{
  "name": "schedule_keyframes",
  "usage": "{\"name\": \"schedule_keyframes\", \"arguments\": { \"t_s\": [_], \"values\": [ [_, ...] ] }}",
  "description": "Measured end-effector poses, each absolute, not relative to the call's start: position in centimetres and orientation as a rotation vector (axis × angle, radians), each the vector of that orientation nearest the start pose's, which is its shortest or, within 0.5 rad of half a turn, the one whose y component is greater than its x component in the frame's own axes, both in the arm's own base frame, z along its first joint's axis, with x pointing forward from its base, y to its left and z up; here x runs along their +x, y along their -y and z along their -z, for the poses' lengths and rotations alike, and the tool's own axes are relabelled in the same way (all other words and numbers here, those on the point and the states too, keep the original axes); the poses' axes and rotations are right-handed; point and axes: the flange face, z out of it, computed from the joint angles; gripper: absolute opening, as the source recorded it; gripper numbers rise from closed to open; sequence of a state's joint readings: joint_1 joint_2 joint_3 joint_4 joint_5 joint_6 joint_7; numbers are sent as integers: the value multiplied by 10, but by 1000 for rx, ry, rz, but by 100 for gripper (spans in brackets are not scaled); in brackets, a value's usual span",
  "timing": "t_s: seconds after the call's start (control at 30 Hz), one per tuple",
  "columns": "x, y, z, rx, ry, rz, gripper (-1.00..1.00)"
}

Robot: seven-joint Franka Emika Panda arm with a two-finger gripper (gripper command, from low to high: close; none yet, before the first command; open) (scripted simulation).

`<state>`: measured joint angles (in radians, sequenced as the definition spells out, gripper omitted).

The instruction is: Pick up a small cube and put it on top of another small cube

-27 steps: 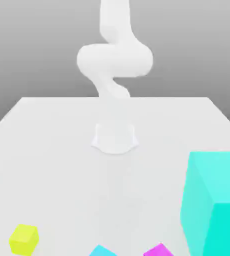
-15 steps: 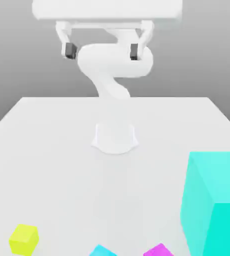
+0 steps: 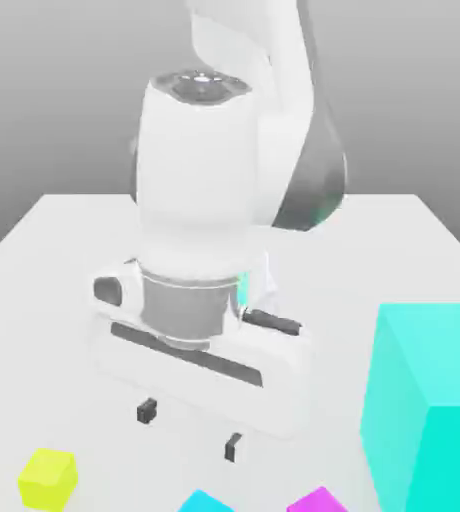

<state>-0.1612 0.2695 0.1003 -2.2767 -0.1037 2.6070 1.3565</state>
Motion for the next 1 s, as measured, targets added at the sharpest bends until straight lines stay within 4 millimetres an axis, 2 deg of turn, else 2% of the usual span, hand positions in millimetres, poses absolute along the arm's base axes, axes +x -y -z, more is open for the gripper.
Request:
{"name": "schedule_keyframes", "arguments": {
  "t_s": [0.07, 0.2, 0.23, 0.4, 0.43, 0.47, 0.6, 0.63, 0.67, 0.77, 0.83, 0.93, 1.0],
  "values": [
    [537, 30, -209, -2431, -1981, 34, 0],
    [535, 30, -149, -2419, -2003, 2, 0],
    [535, 30, -137, -2419, -2004, 1, -100],
    [535, 30, -137, -2418, -2003, 3, -100],
    [534, 29, -131, -2418, -2003, 2, -100],
    [535, 30, -136, -2418, -2004, 2, -100],
    [535, 30, -185, -2417, -2003, 2, -100],
    [542, 24, -201, -2413, -1984, 12, -100],
    [548, 10, -219, -2433, -1943, 16, -100],
    [562, -53, -278, -2523, -1773, 16, -100],
    [561, -100, -317, -2593, -1645, 9, -100],
    [542, -178, -372, -2713, -1434, -3, -100],
    [516, -237, -408, -2803, -1260, -11, -100]
  ]
}}
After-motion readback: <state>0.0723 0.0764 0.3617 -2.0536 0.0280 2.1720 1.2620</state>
